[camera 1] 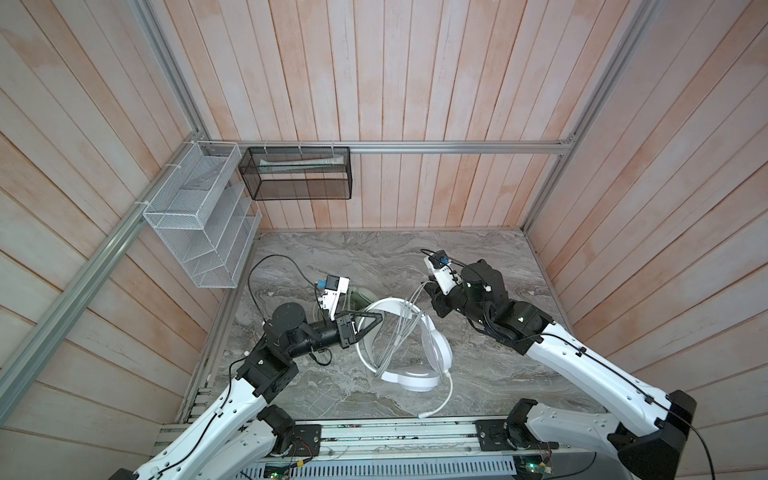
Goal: Wrap the headphones
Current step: 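Open the right gripper to release the cable near the headband, then withdraw the open right gripper away from the headset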
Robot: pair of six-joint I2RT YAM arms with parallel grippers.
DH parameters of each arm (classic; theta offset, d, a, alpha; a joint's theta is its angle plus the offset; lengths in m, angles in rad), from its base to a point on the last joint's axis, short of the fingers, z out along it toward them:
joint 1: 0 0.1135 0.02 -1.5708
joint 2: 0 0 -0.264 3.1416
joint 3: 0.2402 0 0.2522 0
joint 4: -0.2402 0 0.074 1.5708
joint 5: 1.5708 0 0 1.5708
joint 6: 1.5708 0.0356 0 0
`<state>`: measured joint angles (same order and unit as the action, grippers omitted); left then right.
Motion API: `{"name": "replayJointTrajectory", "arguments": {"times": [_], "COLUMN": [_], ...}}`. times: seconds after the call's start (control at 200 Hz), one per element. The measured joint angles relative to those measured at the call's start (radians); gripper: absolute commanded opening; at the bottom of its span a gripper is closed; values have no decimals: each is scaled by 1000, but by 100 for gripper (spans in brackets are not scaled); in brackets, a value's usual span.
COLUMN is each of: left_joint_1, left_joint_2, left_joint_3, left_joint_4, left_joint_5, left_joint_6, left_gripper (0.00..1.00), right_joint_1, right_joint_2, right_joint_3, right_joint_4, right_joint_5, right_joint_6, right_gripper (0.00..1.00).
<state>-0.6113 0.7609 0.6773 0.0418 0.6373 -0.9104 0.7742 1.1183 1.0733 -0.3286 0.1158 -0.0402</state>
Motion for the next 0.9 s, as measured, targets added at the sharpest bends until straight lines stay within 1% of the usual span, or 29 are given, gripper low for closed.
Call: {"name": "replayJointTrajectory", "arguments": {"times": [0.15, 0.22, 0.225, 0.24, 0.455, 0.565, 0.73, 0.9], "left_joint_1": [13, 25, 26, 29, 94, 120, 124, 132], "left_joint_2": [1, 2, 2, 3, 8, 12, 27, 31], "left_joint_3": [12, 13, 13, 13, 13, 18, 20, 23], "left_joint_4": [2, 3, 3, 3, 3, 3, 11, 11], "left_joint_5": [17, 24, 24, 26, 58, 70, 92, 109], "left_joint_6": [-24, -38, -38, -40, -79, -97, -126, -150], "left_gripper": [0, 0, 0, 0, 0, 0, 0, 0], "right_joint_1": [-3, -4, -4, -4, -5, -5, -5, -5], "right_joint_2": [-34, -49, -50, -53, -78, -97, -113, -122], "right_joint_3": [-15, -22, -23, -25, -54, -74, -78, -86], "right_joint_4": [2, 4, 4, 4, -8, -14, -22, -32], "right_joint_5": [3, 6, 6, 6, 14, 18, 21, 29], "right_joint_6": [16, 20, 20, 22, 42, 47, 54, 63], "right_gripper": [36, 36, 38, 40, 55, 60, 65, 75]}}
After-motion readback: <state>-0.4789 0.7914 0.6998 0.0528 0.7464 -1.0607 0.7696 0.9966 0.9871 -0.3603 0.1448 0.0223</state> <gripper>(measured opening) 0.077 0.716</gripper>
